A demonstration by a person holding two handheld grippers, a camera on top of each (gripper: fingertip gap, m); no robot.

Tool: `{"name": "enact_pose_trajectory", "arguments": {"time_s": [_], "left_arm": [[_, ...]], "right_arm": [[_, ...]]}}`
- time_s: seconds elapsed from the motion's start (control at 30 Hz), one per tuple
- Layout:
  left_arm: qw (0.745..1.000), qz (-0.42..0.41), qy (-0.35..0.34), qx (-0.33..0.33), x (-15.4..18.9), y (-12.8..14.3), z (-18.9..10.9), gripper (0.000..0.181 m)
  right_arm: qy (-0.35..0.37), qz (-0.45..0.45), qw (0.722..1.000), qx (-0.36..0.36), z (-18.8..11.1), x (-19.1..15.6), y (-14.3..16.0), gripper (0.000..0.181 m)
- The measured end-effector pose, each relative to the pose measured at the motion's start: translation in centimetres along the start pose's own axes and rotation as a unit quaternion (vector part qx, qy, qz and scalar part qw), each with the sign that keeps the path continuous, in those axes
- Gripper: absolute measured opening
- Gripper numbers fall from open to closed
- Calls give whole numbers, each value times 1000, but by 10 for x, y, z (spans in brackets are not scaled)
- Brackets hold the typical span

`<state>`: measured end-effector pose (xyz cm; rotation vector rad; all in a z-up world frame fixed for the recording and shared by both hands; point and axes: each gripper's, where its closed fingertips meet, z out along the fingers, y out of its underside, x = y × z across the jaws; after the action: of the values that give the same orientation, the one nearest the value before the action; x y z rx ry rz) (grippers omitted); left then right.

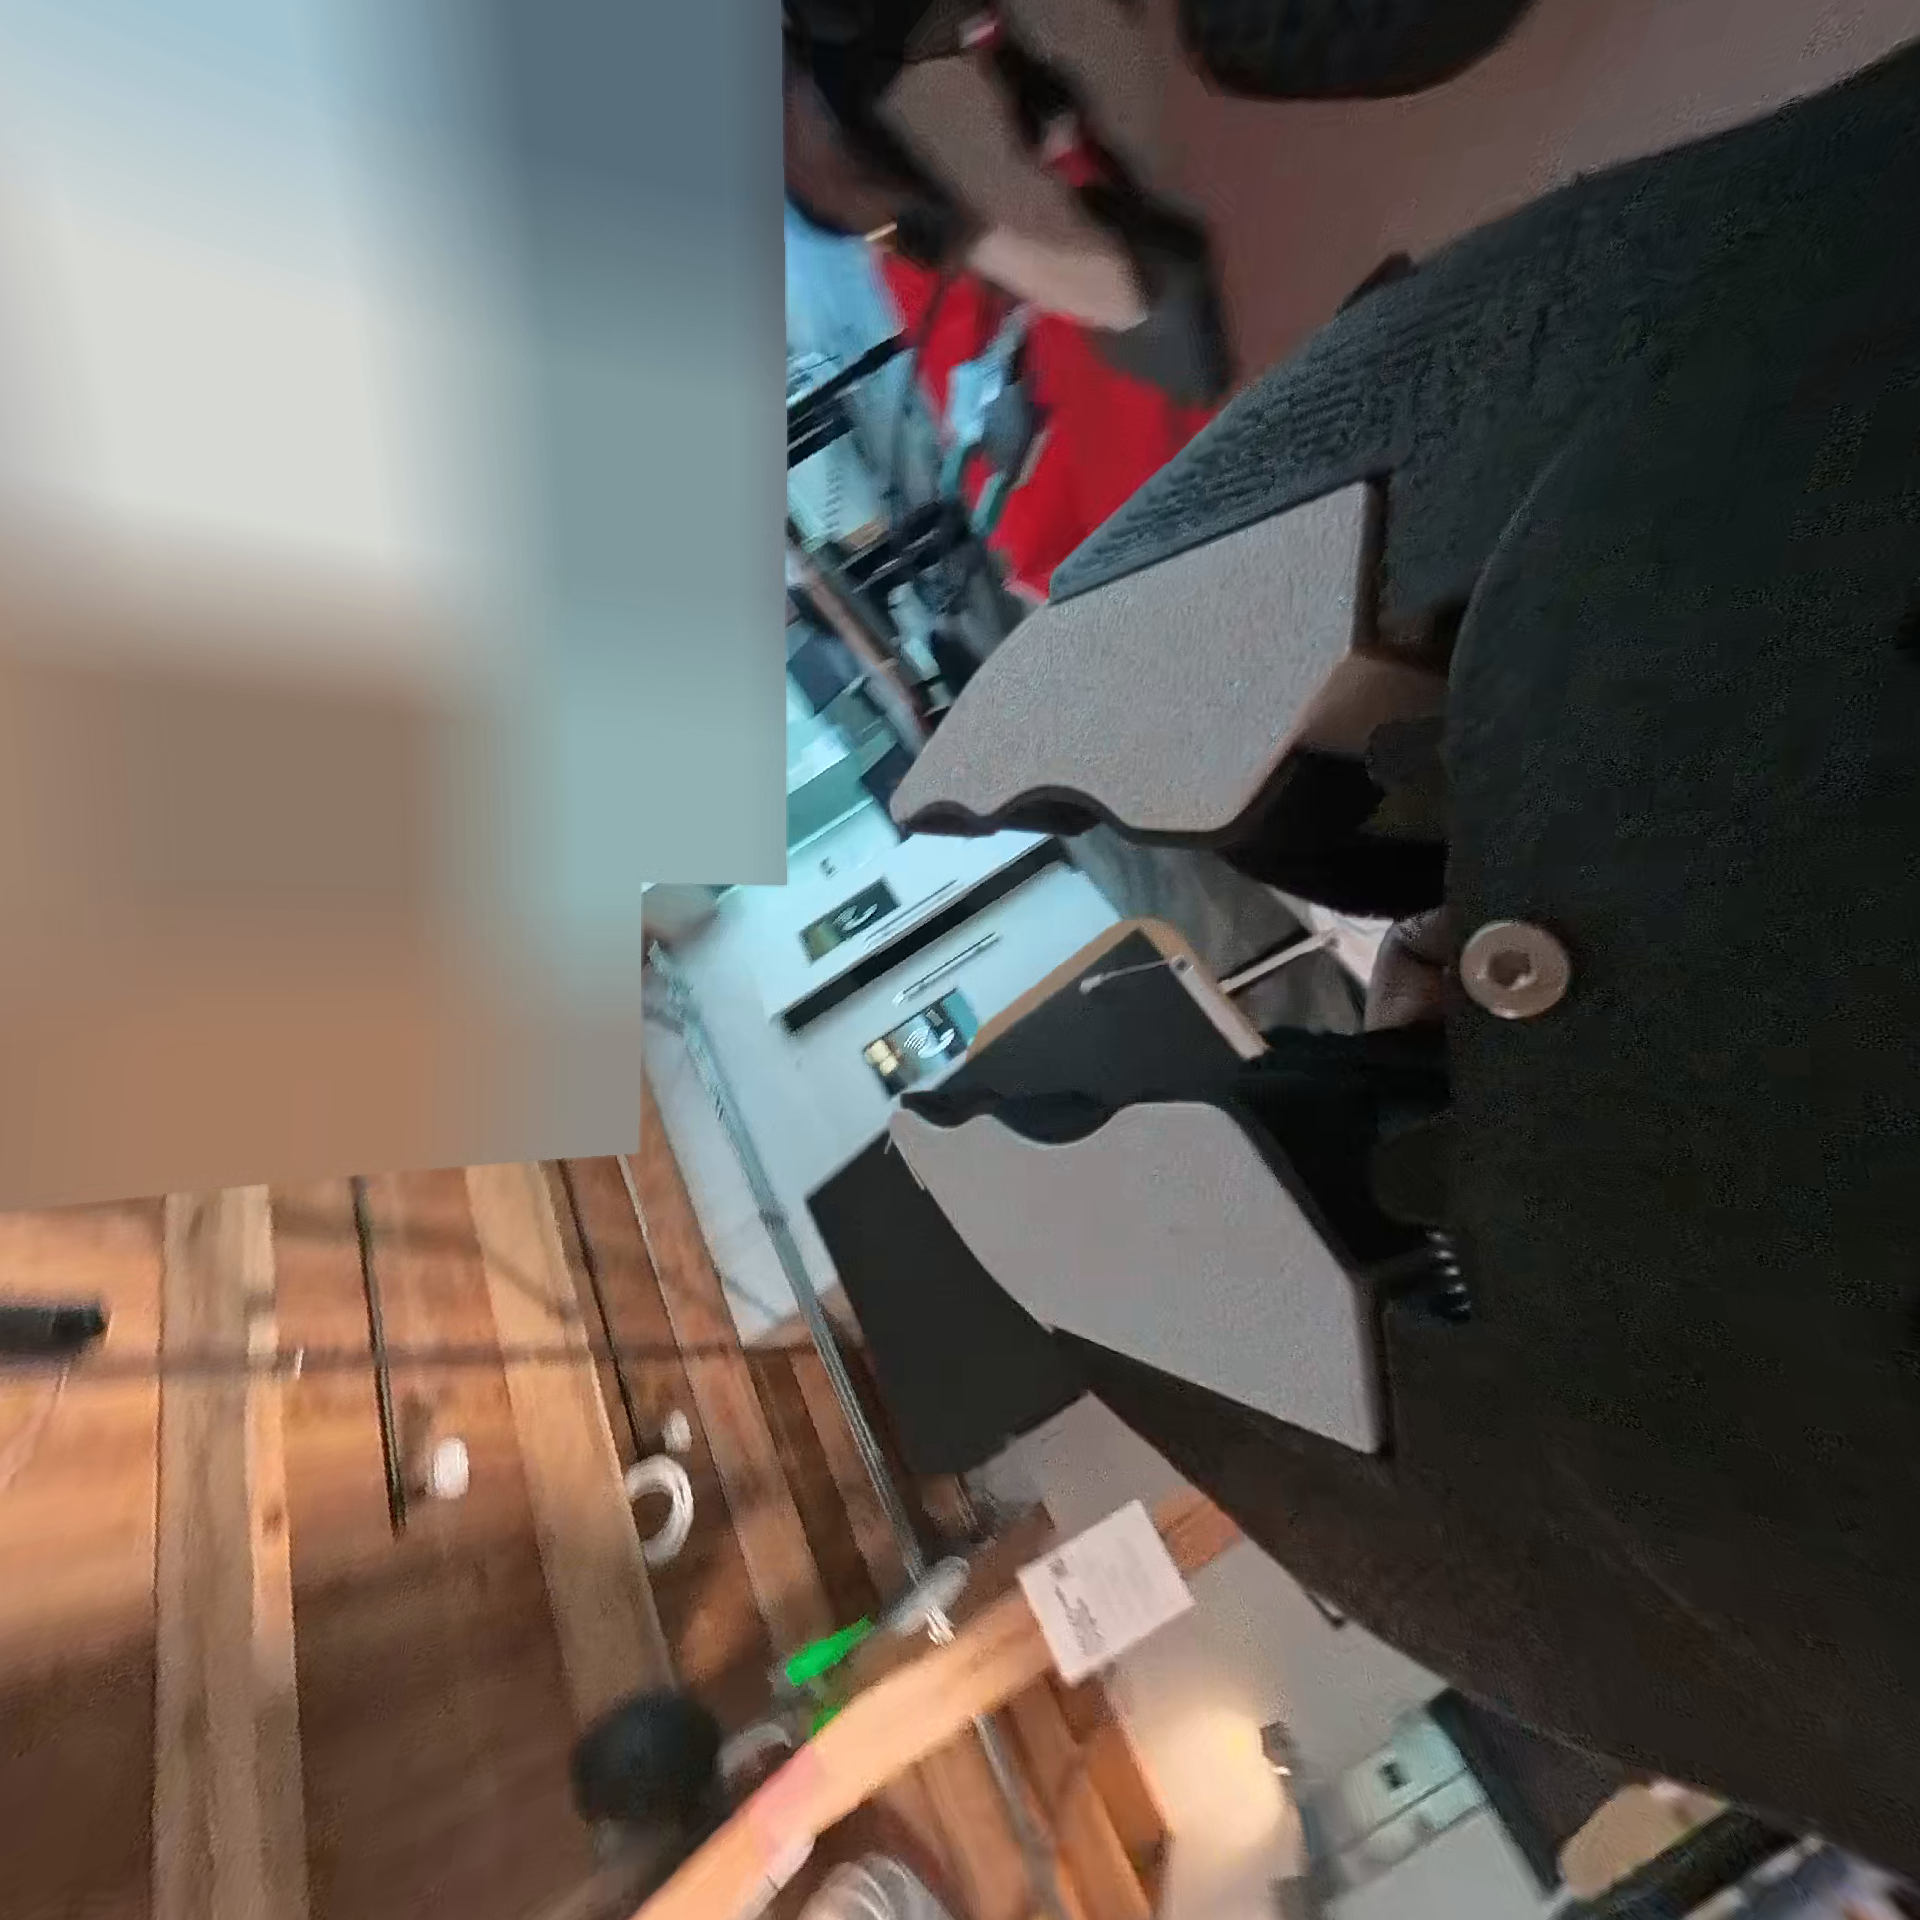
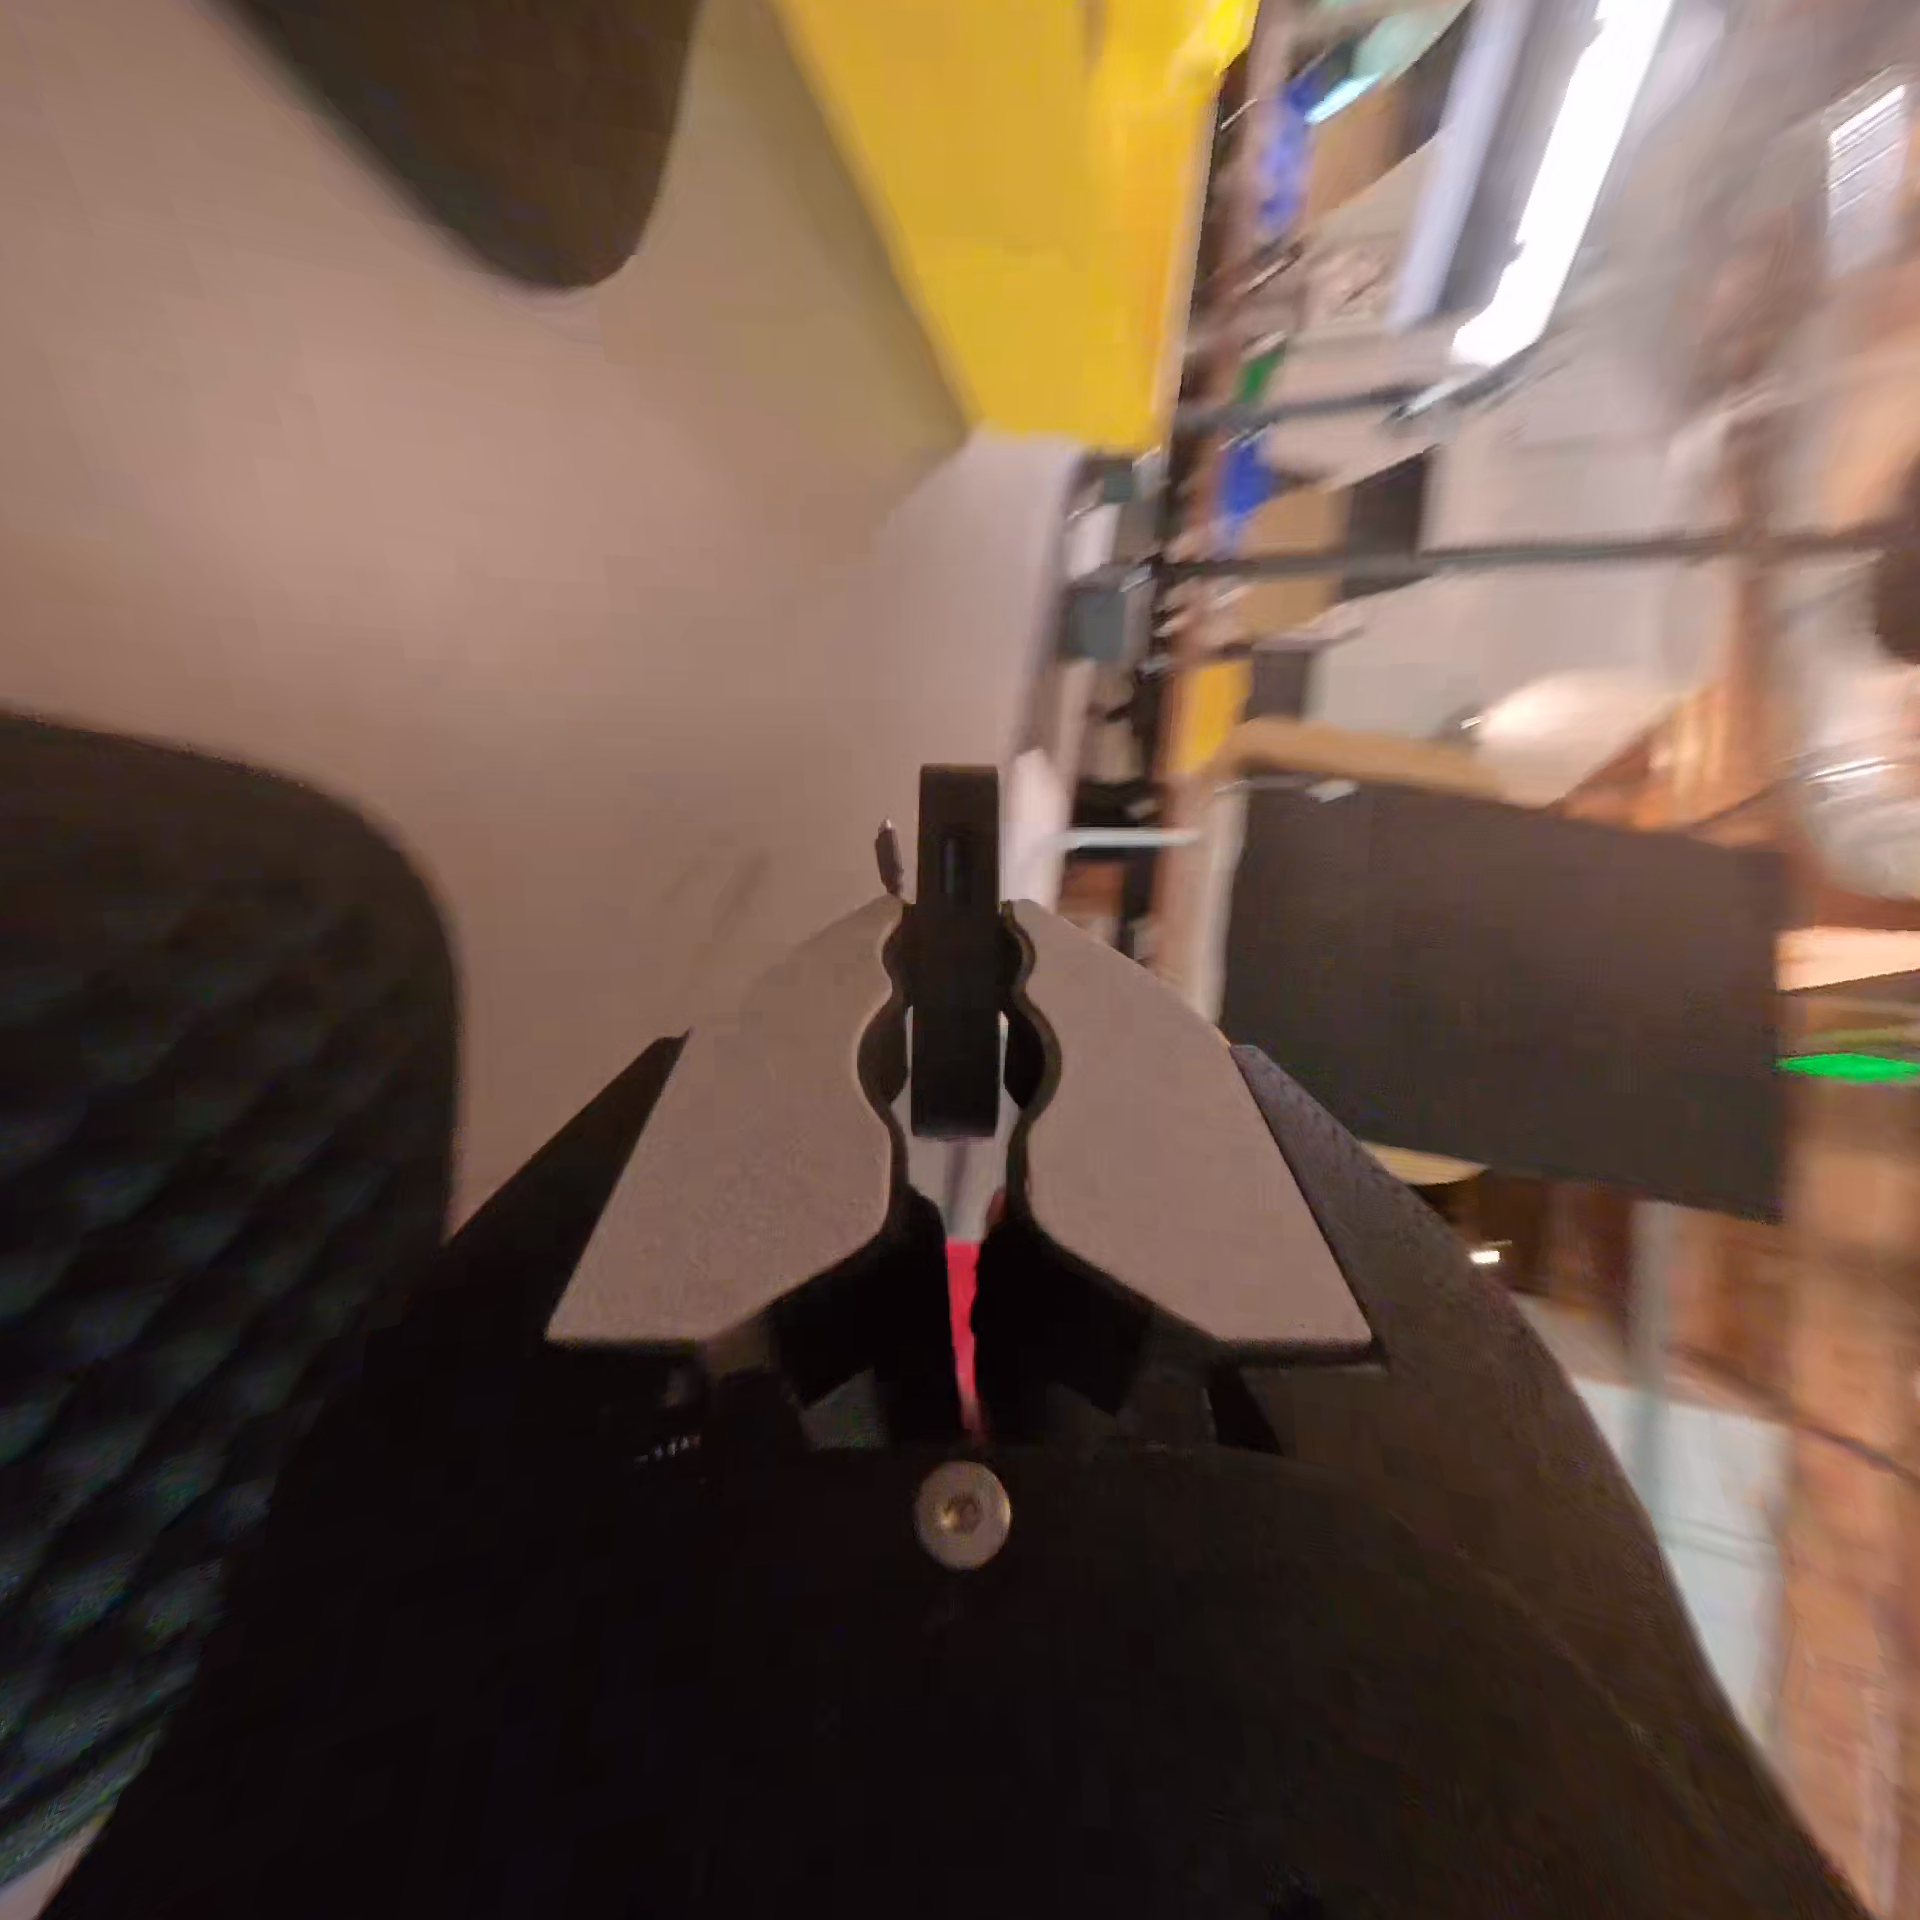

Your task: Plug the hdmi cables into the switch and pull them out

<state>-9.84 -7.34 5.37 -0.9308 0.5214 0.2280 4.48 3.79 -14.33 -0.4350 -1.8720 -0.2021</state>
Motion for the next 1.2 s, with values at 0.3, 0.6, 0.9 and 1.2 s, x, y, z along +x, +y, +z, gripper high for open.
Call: {"name": "enact_pose_trajectory", "arguments": {"time_s": [0.3, 0.6, 0.9, 1.2], "left_arm": [[982, -84, -158, -61, -113, 13, -95, 39], [905, -53, -91, -413, -103, 131, -156, 60], [754, -159, -135, -623, -104, 233, -201, 60], [628, -138, -186, -743, -112, 312, -237, 46]], "right_arm": [[-286, 170, 941, -65, 18, -90, 31, 17], [-396, 316, 860, -58, -16, -104, 23, 48], [-279, 315, 905, 68, -37, -48, 11, 57], [-216, 273, 931, 110, -59, -25, -7, 54]]}}
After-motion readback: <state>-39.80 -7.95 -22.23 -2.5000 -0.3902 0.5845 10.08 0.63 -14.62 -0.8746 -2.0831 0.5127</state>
